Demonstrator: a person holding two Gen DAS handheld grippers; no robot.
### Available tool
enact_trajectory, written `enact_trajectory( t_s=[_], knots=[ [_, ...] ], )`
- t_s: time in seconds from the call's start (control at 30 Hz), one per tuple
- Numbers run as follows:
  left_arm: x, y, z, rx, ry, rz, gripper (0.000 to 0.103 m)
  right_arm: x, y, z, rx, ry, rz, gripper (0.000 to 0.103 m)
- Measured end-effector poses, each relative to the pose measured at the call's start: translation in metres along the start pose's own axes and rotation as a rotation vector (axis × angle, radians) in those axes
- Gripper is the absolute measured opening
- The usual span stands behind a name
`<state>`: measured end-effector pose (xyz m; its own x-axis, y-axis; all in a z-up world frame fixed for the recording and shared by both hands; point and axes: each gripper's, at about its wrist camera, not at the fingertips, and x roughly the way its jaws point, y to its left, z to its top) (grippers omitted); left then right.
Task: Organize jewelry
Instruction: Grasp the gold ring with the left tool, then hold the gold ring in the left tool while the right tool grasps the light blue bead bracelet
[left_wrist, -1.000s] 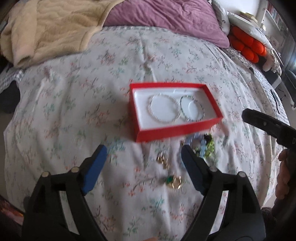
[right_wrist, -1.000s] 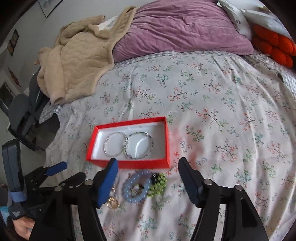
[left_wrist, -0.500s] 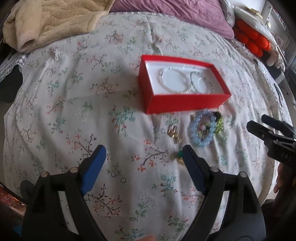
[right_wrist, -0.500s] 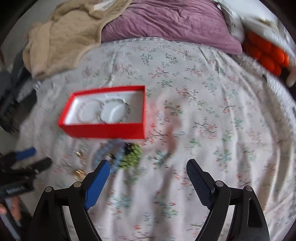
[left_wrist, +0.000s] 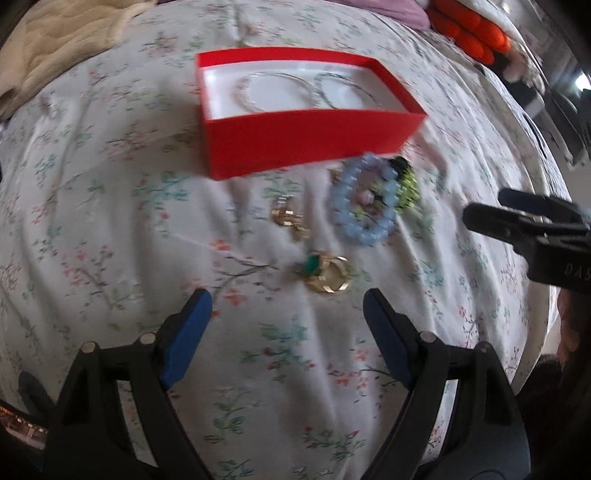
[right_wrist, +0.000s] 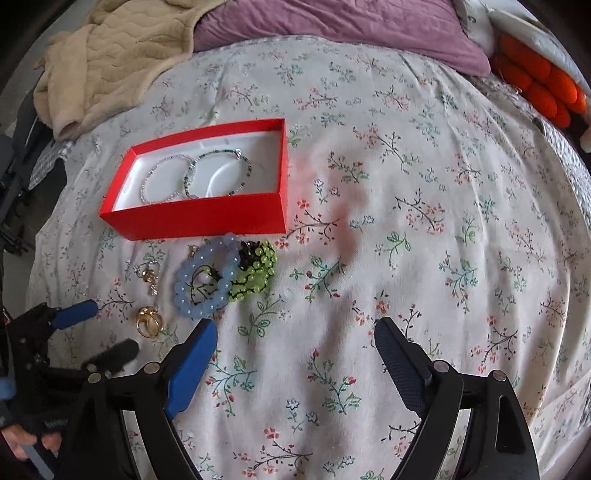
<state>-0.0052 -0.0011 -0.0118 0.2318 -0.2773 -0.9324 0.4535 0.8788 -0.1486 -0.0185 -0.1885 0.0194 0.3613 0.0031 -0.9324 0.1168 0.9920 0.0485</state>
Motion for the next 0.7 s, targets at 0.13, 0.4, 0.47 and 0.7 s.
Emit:
enact_trajectory(
  t_s=[0.13, 0.4, 0.47, 0.7],
  knots=[
    [0.008, -0.012, 0.002, 0.052, 0.010, 0.006, 0.078, 0.004, -0.004, 0.000, 0.009, 0.020, -0.016, 0.088],
    [0.018, -0.020, 0.009, 0.080, 0.007, 0.013, 0.066, 0.009, -0.009, 0.002, 0.022, 0.044, -0.020, 0.088],
    [0.020, -0.022, 0.011, 0.092, 0.002, 0.008, 0.063, 0.011, -0.008, 0.002, 0.027, 0.048, -0.020, 0.088],
    [0.020, -0.018, 0.014, 0.077, 0.004, 0.000, 0.032, 0.014, -0.009, 0.005, 0.037, 0.057, -0.026, 0.088]
  ],
)
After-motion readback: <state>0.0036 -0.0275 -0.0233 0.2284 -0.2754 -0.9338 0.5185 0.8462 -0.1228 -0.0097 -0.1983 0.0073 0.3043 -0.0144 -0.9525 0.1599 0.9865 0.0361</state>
